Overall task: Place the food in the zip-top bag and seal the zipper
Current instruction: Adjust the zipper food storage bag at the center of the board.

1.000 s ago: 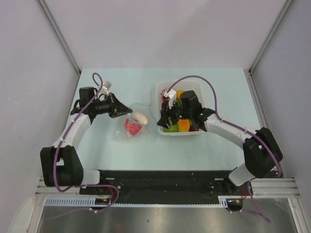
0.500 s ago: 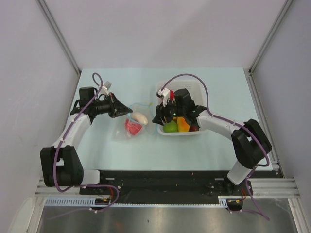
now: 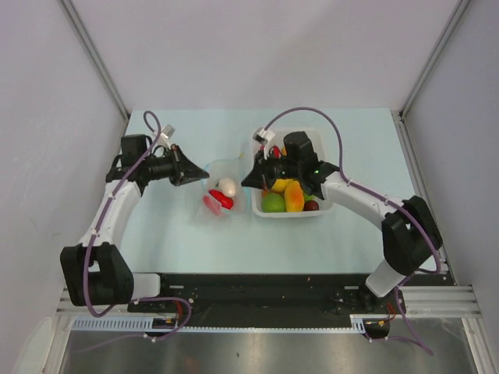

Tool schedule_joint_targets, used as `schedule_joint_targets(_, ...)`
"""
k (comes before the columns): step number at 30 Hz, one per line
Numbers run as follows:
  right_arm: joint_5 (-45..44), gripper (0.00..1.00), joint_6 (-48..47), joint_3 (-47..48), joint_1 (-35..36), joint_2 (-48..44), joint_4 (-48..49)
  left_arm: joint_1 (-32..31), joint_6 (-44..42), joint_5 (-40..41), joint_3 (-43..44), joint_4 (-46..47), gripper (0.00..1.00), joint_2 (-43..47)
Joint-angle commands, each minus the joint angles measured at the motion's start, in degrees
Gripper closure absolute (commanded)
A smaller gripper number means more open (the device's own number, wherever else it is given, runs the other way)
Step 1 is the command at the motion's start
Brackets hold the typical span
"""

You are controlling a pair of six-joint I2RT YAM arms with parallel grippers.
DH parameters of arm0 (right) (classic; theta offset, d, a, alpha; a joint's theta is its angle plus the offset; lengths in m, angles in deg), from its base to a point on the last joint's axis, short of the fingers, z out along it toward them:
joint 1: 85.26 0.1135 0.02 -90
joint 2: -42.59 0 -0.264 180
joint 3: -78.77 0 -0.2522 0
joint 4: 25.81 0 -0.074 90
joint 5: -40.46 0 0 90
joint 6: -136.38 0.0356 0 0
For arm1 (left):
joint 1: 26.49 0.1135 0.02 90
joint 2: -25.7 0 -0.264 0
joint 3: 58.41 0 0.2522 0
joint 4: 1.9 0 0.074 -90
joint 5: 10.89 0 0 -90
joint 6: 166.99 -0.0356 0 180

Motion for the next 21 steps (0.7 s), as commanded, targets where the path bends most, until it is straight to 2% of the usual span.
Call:
schedule_joint_targets(1,6.0,1.0,11.0,5.8,-0.9,-7.7,3.9,0.6,-8.7,7.0,7.1,-9.6,1.0,5.7)
schedule_joint_targets(3,6.5,1.0,14.8,6.9,-1.3,-8.4,3.2,0.6,-14.2,10.7,12.8,-18.7,1.0,5.6)
schedule_joint_targets(5,6.6,1.0,17.1,7.9,-2.9,-8.1,2.3,0.4,-19.0,18.0,17.9,-26.5,1.0,5.3)
schedule_joint_targets(8,6.4,1.0,17.9,9.2,-5.6,-6.0,-0.6,-0.8,-23.5,26.3,18.7,-31.0,1.0,6.0)
schedule_joint_targets(13,6.6,1.0,16.7,10.6,-6.6,-0.6,-4.7,-1.3,-24.0,25.9,14.3,-30.2,1.0,5.2)
schedule_joint_targets(17,7.8,1.0,14.9,11.8,-6.3,1.1,-4.9,-1.7,-23.1,24.0,13.7,-28.7,1.0,4.2)
schedule_joint_targets(21,8.8,1.0,11.2,17.0,-6.8,3.4,-9.6,-1.8,-21.2,23.3,14.5,-27.0,1.0,3.8)
